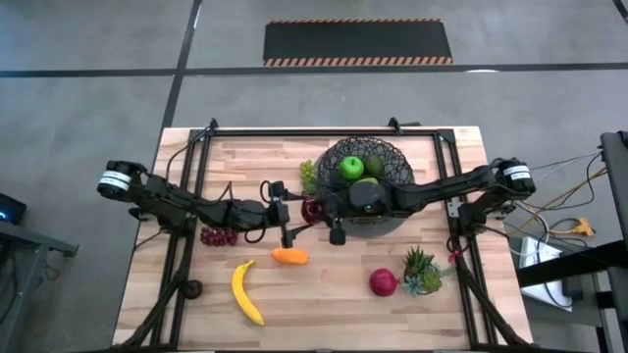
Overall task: Build produce basket
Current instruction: Put the red apple into the wire basket
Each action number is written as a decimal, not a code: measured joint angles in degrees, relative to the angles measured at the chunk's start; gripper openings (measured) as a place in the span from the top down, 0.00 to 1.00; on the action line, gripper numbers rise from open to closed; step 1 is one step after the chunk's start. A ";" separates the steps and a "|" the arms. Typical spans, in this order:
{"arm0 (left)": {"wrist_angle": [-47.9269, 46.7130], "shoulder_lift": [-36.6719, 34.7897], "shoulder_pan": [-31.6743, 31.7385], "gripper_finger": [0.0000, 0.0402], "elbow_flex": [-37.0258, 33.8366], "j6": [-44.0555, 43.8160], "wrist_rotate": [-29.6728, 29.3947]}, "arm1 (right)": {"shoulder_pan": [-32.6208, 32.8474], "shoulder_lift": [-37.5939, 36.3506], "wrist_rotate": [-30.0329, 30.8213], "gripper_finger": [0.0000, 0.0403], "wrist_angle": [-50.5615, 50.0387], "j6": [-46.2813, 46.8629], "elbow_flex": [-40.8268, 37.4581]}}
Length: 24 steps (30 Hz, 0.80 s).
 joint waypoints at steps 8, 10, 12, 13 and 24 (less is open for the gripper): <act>0.99 -0.07 0.00 0.17 0.09 -0.98 0.28 | 0.04 0.77 3.40 0.95 -2.35 -3.76 1.59; 1.05 -0.07 0.00 0.17 0.14 -0.98 0.32 | 0.04 0.69 3.34 0.96 -2.50 -3.85 1.59; 1.32 -0.07 0.00 0.17 0.14 -0.98 0.31 | 0.04 0.68 3.35 0.97 -2.51 -3.79 1.59; 1.32 -0.07 0.00 0.17 0.14 -0.99 0.31 | 0.04 0.67 3.35 0.97 -2.50 -3.69 1.57; 1.32 -0.15 0.00 0.17 0.14 -1.00 0.40 | 0.04 0.67 3.14 0.98 -2.53 -3.30 1.48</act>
